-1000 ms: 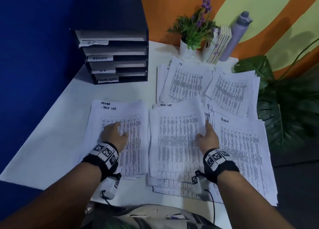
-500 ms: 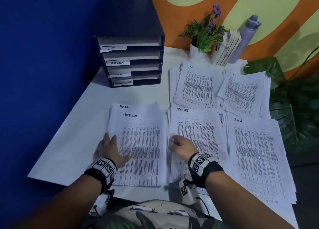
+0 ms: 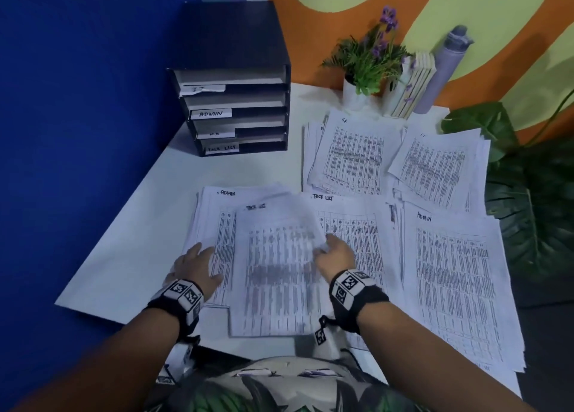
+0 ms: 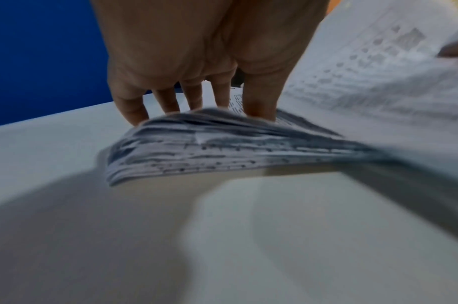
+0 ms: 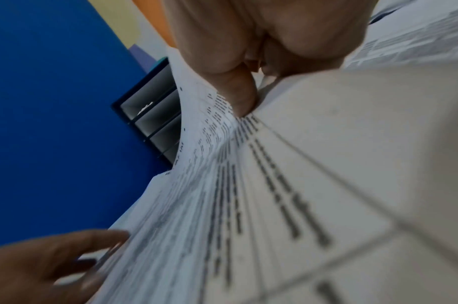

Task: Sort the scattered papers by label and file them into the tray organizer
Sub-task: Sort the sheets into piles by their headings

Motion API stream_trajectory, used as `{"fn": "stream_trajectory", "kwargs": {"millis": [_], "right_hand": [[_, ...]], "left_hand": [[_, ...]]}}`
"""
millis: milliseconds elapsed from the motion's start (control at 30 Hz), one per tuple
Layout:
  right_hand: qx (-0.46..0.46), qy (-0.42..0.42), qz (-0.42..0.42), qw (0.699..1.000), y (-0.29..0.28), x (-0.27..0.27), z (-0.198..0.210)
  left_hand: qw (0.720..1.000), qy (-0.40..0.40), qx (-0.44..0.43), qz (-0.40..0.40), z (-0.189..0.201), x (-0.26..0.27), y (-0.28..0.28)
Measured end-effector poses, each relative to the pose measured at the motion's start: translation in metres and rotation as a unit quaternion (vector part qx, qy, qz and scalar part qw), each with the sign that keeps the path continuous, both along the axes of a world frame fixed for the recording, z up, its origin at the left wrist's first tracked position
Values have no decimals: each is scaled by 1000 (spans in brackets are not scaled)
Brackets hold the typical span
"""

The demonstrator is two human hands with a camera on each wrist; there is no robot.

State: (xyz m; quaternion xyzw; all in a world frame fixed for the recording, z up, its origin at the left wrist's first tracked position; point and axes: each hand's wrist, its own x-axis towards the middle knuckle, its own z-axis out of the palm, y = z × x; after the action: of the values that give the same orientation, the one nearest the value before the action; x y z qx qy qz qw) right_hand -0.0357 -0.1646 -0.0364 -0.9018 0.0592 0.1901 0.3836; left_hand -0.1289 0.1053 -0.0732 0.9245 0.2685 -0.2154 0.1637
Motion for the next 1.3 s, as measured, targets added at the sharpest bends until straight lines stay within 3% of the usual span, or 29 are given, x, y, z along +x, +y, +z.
{"fn": "stream_trajectory", "kwargs": {"millis": [300, 367, 433, 467, 533, 633, 800, 967, 1300], "right_hand": [[-38, -76, -91, 992, -88, 36, 4], [-81, -95, -83, 989, -94, 40, 2], [-182, -134, -59, 972, -90, 38, 5], [-190, -155, -44, 969, -85, 35, 7], [-112, -167, 3, 979, -70, 29, 11], [3, -96, 90, 991, -43, 19, 14], [34, 5, 193, 981, 1, 5, 19], [16, 60, 174, 983, 31, 1, 12], [32, 59, 98, 993, 71, 1, 0]], "left_hand": [[998, 17, 36, 41, -4, -1, 0], [997, 24, 32, 60, -5, -2, 3], [997, 30, 32, 67, -6, -4, 6], [997, 26, 31, 67, -8, -5, 8], [998, 2, 21, 62, -6, -7, 6], [997, -50, -13, 65, -3, -8, 3], [991, -78, -34, 100, 3, -8, 11], [984, -73, -91, 133, 8, -4, 23], [960, -94, -193, 177, 3, -1, 36]]}}
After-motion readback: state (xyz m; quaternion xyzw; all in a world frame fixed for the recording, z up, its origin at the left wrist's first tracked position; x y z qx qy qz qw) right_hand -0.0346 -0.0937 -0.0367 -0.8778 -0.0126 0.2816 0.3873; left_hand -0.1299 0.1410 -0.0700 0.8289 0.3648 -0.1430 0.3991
